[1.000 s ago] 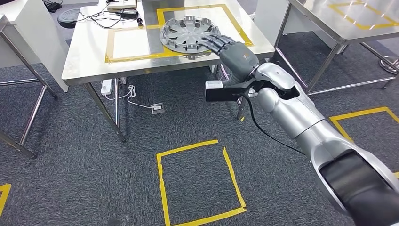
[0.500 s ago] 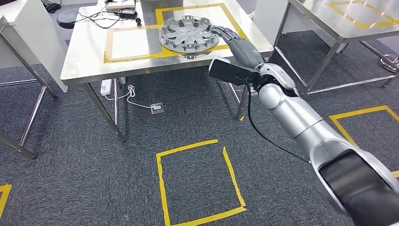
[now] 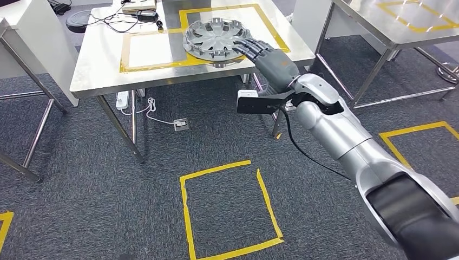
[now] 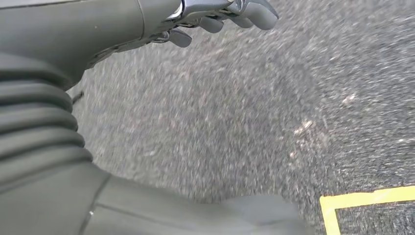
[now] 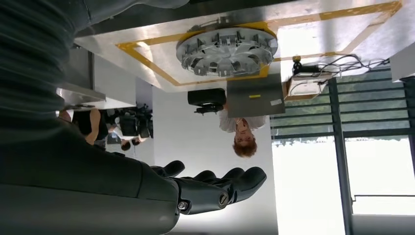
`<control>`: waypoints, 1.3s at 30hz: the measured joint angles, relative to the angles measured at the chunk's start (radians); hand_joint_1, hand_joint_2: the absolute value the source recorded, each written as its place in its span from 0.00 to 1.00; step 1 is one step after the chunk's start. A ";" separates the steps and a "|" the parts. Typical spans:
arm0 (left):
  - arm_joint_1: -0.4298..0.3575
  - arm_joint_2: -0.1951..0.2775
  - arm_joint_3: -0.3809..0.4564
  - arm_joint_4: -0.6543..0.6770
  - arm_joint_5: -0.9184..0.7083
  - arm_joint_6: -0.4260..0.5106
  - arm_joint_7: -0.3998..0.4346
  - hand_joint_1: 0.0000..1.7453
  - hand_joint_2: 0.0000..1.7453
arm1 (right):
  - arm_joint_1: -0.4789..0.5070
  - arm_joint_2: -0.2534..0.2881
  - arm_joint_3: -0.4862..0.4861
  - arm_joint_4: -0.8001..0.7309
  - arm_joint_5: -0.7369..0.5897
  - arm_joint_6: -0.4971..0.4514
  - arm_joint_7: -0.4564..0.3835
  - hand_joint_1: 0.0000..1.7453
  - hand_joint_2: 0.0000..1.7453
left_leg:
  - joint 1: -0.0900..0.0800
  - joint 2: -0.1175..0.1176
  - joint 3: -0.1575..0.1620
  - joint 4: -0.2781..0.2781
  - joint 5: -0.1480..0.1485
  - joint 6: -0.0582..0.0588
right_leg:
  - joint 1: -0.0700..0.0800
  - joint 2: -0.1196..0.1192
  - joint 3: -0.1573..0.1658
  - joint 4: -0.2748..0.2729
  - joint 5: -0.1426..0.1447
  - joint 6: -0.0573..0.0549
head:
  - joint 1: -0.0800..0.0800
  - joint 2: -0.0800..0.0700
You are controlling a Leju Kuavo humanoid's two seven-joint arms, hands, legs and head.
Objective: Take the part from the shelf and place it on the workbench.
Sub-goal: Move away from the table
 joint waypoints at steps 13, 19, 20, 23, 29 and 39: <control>0.007 0.000 0.001 0.000 -0.078 0.049 -0.034 0.00 0.00 | 0.287 0.037 -0.142 0.245 -0.109 -0.054 -0.082 0.00 1.00 | 0.001 -0.004 0.000 0.000 -0.001 0.000 | 0.001 -0.003 0.001 0.000 -0.002 0.000 | 0.000 0.000; 0.035 0.000 0.003 0.000 -0.078 0.071 -0.044 0.00 0.00 | 0.610 0.107 -0.323 0.450 -0.314 -0.063 0.083 0.00 1.00 | 0.003 -0.008 -0.001 0.000 -0.006 -0.001 | 0.003 -0.007 0.000 0.000 -0.009 -0.001 | 0.000 0.000; 0.040 0.000 0.004 0.000 -0.077 0.077 -0.043 0.00 0.25 | 0.658 0.119 -0.362 0.480 -0.367 -0.063 0.142 0.00 1.00 | 0.003 -0.008 -0.001 -0.001 -0.007 -0.001 | 0.003 -0.007 0.000 0.001 -0.011 -0.001 | 0.000 0.000; 0.055 0.000 0.010 0.000 -0.077 0.095 -0.040 0.00 1.00 | 0.789 0.156 -0.506 0.559 -0.535 -0.070 0.408 0.00 1.00 | 0.003 -0.009 -0.001 -0.001 -0.010 -0.001 | 0.003 -0.008 0.001 0.002 -0.016 -0.001 | 0.000 0.000; 0.072 0.001 0.022 0.002 -0.077 0.109 -0.035 0.00 1.00 | 0.908 0.210 -0.655 0.636 -0.560 -0.096 0.691 0.00 1.00 | 0.003 0.004 -0.002 -0.002 -0.018 -0.003 | 0.002 0.004 0.001 0.004 -0.019 -0.002 | 0.000 0.000; 0.082 0.001 0.028 0.003 -0.083 0.118 -0.017 0.00 0.00 | 0.949 0.266 -0.788 0.660 -0.678 -0.146 0.551 0.00 0.00 | 0.002 0.004 0.000 -0.002 -0.018 -0.003 | 0.002 0.004 0.002 0.007 -0.020 -0.003 | 0.000 0.000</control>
